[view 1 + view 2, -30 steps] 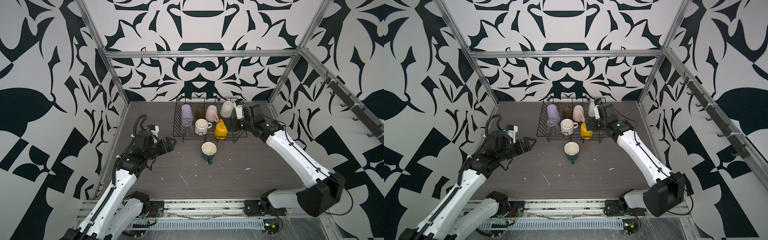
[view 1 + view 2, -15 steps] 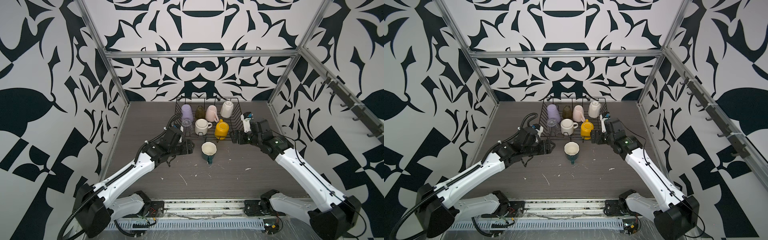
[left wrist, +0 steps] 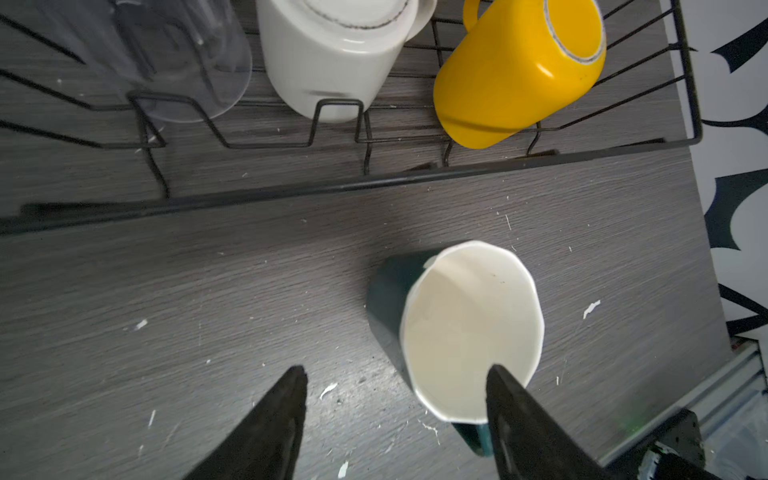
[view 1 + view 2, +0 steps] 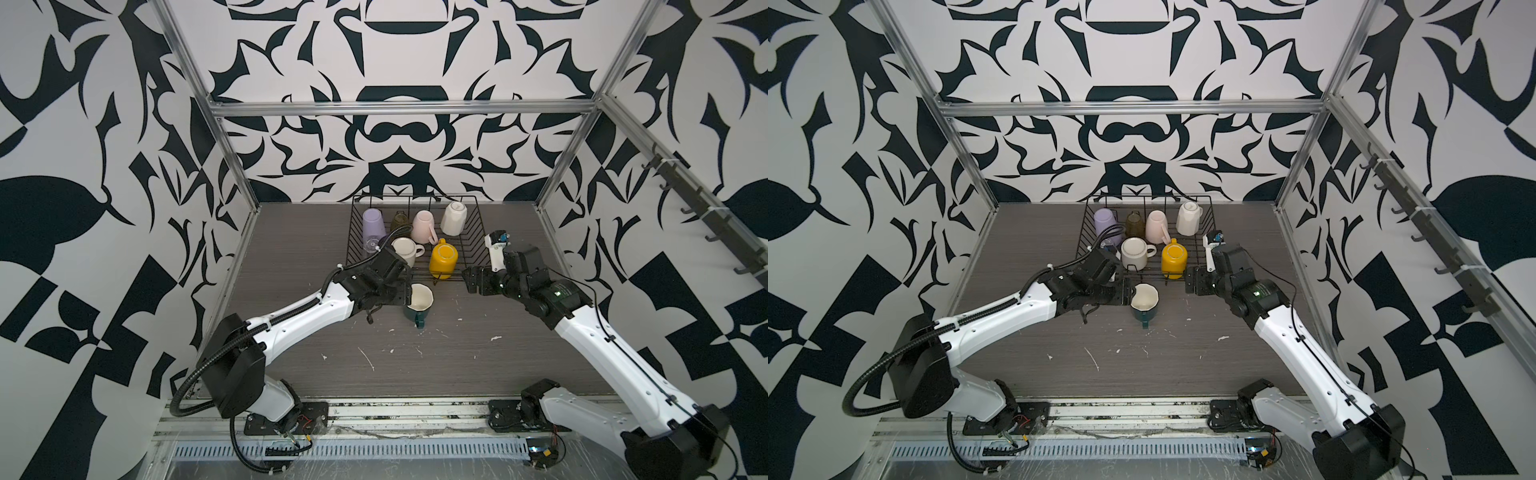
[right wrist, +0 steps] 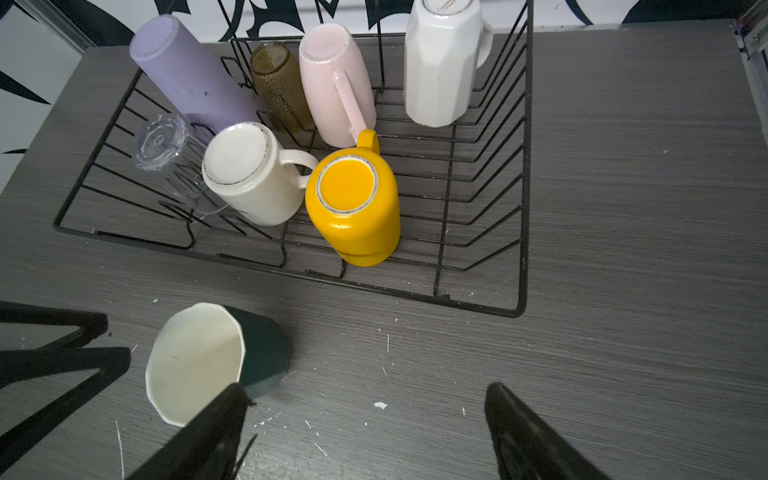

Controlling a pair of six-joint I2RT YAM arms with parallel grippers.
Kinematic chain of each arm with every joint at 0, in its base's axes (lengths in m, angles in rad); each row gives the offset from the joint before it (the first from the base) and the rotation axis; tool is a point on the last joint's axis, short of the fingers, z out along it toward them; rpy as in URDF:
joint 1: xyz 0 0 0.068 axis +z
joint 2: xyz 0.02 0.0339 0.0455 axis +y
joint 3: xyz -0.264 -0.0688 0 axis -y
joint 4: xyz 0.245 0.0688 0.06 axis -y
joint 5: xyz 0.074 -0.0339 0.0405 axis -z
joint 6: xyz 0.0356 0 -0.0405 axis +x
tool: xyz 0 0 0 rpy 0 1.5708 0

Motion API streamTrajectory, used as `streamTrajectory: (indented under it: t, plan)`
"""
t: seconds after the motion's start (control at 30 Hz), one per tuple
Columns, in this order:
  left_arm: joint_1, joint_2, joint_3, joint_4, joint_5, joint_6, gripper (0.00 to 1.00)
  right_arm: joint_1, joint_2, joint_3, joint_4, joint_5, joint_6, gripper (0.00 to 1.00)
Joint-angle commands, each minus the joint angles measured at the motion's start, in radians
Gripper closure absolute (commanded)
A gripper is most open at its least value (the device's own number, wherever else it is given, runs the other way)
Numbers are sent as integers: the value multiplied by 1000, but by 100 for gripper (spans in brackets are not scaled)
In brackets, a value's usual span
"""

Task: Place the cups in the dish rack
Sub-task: 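Move the left gripper down to the green mug's rim while the right withdraws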

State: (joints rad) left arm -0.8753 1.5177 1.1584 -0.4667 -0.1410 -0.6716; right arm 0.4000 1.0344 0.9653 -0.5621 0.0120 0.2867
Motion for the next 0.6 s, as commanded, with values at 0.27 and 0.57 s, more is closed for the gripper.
streamTrajectory:
  t: [0.27,0.57]
  plan:
    - [-42,173,127,-141,-65,14,37,-1,-31,-14,13,19,-12,8]
    - [-43,220,135,-143,-57,20,47,-1,-36,-33,26,16,-11,8]
